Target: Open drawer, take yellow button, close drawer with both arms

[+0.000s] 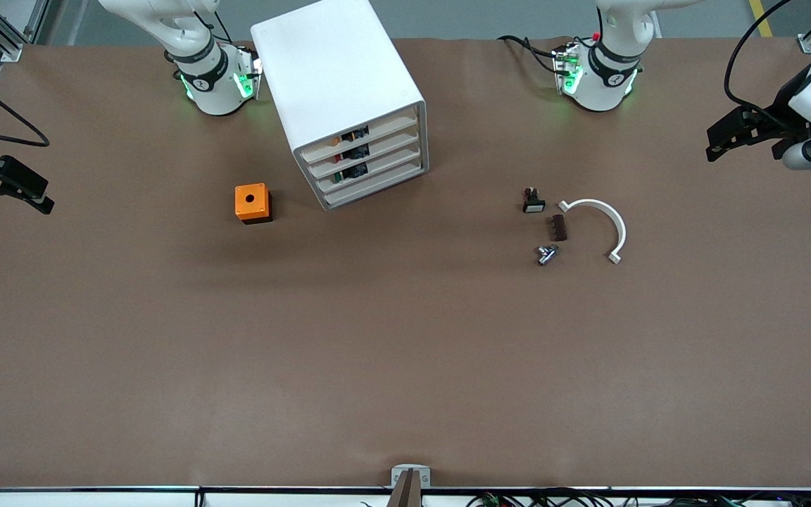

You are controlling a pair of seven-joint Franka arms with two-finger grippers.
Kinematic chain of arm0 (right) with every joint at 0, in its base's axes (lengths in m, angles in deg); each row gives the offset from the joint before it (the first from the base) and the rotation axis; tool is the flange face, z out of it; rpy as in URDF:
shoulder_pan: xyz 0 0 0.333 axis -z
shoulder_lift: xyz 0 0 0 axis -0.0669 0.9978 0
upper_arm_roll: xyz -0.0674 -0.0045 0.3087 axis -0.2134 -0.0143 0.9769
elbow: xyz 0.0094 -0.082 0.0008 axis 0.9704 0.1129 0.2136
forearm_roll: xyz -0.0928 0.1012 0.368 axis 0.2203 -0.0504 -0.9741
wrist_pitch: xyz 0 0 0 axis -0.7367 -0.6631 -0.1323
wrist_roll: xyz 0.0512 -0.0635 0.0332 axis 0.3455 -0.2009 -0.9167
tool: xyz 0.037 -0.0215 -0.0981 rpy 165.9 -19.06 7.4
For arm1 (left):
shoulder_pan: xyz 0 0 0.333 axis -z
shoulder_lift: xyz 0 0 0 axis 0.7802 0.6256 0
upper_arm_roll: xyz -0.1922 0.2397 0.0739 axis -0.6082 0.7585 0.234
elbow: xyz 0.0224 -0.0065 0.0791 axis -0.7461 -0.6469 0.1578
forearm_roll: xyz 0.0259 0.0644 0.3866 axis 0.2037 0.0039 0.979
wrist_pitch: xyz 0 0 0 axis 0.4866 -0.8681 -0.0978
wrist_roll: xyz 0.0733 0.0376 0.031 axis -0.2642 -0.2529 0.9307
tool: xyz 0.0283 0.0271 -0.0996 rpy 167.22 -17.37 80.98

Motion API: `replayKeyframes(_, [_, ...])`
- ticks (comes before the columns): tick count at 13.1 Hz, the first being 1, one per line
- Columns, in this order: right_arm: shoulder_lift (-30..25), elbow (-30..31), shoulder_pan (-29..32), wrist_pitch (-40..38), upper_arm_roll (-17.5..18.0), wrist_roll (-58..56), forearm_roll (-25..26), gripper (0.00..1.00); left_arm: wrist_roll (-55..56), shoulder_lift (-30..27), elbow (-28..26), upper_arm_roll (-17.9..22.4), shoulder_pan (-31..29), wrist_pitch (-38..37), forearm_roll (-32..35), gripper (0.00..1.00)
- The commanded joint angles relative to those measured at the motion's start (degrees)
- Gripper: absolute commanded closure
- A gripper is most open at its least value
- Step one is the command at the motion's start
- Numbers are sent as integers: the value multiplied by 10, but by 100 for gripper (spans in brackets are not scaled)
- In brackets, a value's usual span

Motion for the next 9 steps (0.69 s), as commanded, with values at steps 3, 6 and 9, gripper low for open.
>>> replayKeyframes(3, [-4, -3, 2, -3, 0, -4, -1, 0, -4, 7, 16, -2, 1, -13, -2, 0])
replayKeyframes(6, [-11, 10, 0, -13, 0, -2, -1, 0, -7, 73, 76, -2, 2, -19, -1, 0])
replayKeyframes(9, [-7, 6, 1, -6, 0, -2, -2, 0, -8, 124, 86, -3, 5, -19, -9, 0])
